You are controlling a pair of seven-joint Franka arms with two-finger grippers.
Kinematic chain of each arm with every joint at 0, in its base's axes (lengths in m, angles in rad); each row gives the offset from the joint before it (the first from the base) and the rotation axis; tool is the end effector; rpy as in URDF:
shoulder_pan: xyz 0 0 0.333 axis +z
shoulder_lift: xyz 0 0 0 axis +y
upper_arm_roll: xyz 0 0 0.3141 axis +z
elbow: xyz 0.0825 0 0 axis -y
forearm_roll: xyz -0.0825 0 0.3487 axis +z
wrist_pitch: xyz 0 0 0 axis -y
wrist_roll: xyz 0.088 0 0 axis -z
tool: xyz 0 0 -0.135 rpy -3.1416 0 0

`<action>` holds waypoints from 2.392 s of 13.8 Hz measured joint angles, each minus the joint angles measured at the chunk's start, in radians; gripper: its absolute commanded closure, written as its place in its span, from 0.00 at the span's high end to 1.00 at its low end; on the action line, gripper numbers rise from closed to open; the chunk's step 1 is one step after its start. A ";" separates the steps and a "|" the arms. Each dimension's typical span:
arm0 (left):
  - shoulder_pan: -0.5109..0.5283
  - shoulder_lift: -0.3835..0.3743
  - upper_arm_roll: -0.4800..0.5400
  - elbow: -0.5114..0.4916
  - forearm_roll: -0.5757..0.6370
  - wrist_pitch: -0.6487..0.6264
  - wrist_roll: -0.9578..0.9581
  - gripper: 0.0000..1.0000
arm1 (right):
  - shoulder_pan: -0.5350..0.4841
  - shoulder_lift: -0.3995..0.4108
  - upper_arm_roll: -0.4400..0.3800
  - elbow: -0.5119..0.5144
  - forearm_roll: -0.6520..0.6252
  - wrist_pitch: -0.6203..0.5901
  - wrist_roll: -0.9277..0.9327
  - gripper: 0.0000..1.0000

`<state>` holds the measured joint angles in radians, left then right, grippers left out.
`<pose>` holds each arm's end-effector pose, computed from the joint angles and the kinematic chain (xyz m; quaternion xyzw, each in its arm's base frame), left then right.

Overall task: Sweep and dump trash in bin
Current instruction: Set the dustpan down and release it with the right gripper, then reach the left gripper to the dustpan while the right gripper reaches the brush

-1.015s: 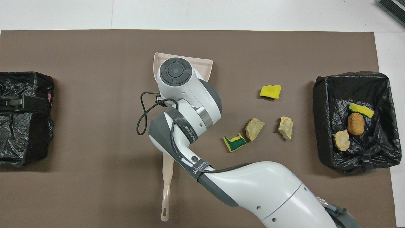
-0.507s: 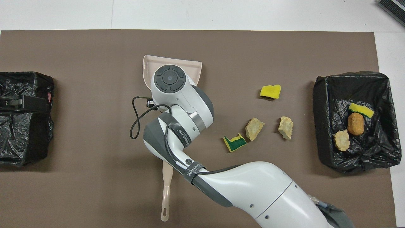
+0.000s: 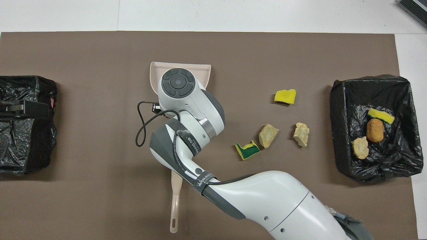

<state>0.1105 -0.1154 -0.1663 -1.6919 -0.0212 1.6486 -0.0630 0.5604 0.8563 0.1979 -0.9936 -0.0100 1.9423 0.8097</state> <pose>0.4917 -0.0349 0.6059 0.9994 0.0043 0.0351 0.0031 0.5787 0.4760 0.3405 -0.9944 0.0613 0.0102 0.0857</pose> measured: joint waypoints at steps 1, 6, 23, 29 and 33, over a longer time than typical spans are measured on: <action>0.000 0.000 0.000 0.000 0.000 0.000 0.000 1.00 | 0.000 -0.011 0.000 0.000 0.002 -0.001 0.000 0.83; 0.000 0.001 0.000 -0.010 0.000 0.001 0.000 1.00 | 0.007 -0.162 0.004 -0.129 0.006 -0.048 0.005 0.91; -0.153 0.138 -0.042 -0.078 -0.006 0.291 -0.109 1.00 | 0.285 -0.676 0.012 -1.055 0.157 0.263 0.225 0.72; -0.320 0.311 -0.043 -0.079 0.016 0.460 -0.323 1.00 | 0.274 -0.665 0.002 -1.063 0.215 0.332 0.225 0.48; -0.402 0.425 -0.043 -0.079 0.033 0.535 -0.399 1.00 | 0.268 -0.663 0.001 -1.064 0.223 0.334 0.225 0.00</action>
<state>-0.2919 0.3100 -0.2091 -1.7713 0.0117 2.1831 -0.4620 0.8288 0.1933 0.1990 -2.0572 0.2129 2.2761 1.0349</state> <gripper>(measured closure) 0.000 0.621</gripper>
